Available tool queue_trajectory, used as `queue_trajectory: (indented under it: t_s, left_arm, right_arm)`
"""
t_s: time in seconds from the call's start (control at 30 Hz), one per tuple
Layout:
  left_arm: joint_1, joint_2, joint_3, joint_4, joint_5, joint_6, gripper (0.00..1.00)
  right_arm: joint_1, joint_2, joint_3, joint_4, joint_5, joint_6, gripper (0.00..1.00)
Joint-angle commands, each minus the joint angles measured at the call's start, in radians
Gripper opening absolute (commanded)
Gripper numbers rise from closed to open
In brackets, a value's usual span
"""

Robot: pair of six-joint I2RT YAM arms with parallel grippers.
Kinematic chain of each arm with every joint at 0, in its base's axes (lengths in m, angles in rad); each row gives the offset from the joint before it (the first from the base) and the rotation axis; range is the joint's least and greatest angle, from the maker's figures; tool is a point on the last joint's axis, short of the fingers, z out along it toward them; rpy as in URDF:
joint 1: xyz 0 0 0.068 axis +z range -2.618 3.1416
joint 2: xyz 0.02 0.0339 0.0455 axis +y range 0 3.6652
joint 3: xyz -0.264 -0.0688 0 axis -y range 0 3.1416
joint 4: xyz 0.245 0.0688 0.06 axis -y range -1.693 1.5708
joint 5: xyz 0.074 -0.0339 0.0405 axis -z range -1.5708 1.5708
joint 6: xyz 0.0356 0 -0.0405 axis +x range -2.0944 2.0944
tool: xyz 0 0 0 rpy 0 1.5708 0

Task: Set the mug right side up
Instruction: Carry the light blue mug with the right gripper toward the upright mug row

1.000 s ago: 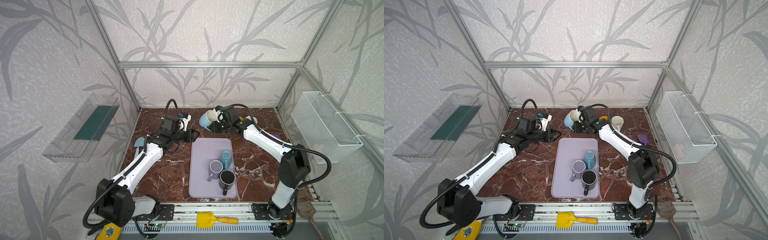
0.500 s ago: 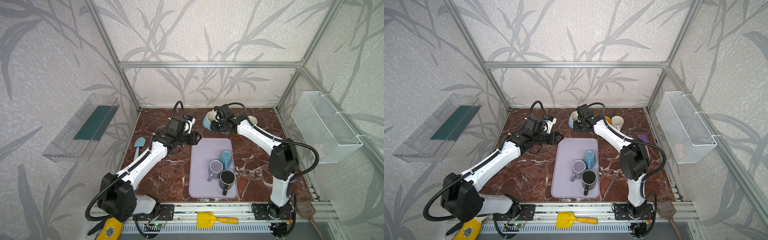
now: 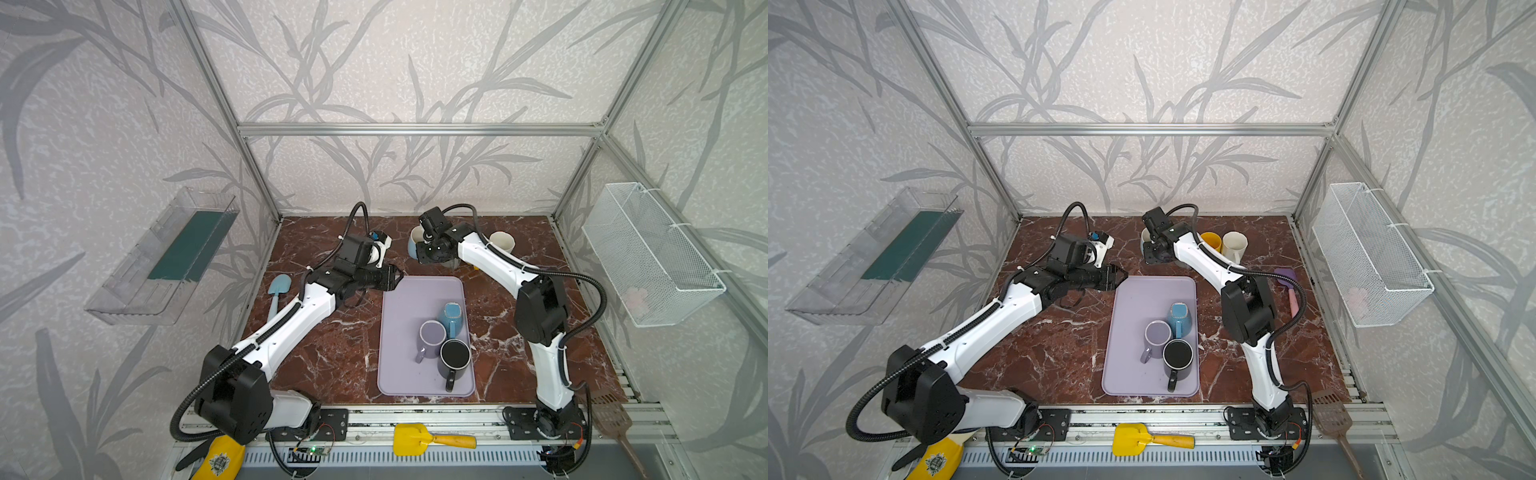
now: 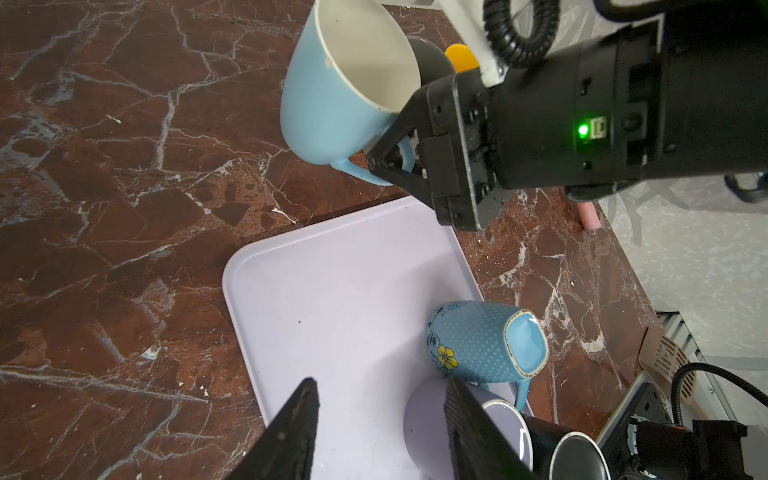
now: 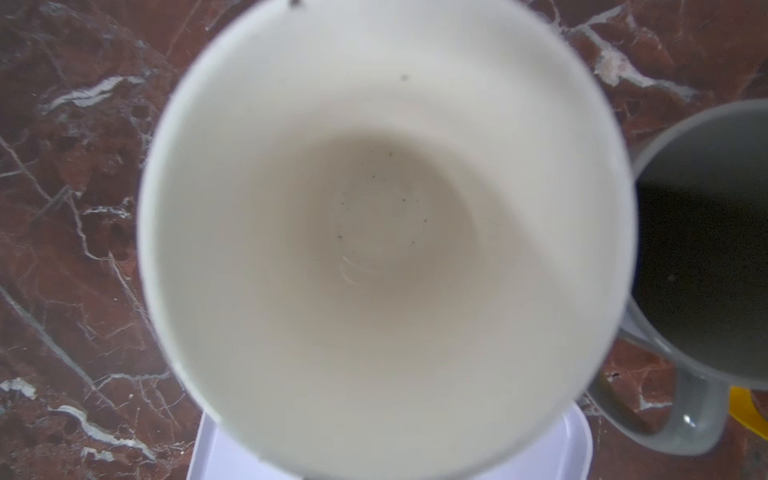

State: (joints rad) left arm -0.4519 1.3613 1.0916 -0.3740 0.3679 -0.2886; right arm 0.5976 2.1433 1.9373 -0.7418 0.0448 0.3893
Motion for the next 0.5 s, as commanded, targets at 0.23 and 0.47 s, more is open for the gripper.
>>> queue_trajectory:
  t_s: [0.23, 0.47]
  left_arm:
    - [-0.007, 0.003, -0.002, -0.005, 0.011, 0.017, 0.52]
    - [-0.008, 0.007, -0.002, -0.004, 0.011, 0.02, 0.52]
  right_arm:
    - [-0.014, 0.075, 0.144, -0.085, 0.058, -0.029, 0.0]
    - [-0.024, 0.126, 0.216, -0.159, 0.073, -0.039, 0.0]
